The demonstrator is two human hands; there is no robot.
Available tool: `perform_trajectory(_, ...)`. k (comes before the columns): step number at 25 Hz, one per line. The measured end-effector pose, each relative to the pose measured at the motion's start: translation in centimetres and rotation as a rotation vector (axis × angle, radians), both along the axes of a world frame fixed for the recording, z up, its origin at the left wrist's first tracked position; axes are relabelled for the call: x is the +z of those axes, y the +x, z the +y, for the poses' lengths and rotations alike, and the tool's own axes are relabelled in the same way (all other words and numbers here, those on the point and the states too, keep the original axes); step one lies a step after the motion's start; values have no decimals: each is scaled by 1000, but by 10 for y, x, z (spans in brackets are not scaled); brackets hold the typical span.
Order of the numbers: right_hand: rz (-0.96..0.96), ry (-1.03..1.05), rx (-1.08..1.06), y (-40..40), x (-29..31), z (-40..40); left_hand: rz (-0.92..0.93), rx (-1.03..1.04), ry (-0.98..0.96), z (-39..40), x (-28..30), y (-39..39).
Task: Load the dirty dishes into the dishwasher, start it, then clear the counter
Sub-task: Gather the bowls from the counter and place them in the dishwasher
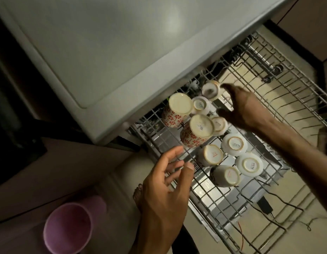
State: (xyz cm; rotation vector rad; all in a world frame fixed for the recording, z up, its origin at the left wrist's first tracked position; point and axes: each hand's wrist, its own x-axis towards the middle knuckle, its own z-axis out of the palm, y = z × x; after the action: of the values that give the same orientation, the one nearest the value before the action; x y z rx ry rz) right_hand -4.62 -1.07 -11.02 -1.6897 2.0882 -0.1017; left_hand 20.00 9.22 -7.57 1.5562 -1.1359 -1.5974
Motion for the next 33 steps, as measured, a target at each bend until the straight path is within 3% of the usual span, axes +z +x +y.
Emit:
perform_trajectory(6, -187, 204, 234, 65, 110, 87, -44, 72, -65, 14, 55, 35)
perform_trajectory(13, -386, -213, 225, 156, 182, 78, -85, 203, -158, 8, 109, 70)
perform_trajectory(17, -429, -336, 318, 207, 216, 58, -81, 265, -230, 0, 137, 88)
perform_trajectory(21, -461, -357, 399, 246, 237, 51, -181, 314, -351, -2, 154, 118)
perform_trajectory(28, -509, -282, 557, 314, 252, 43, -334, 519, -363, -7, 162, 196)
perform_trajectory(33, -573, -180, 634, 379, 238, 24, -460, 771, -402, -24, 154, 265)
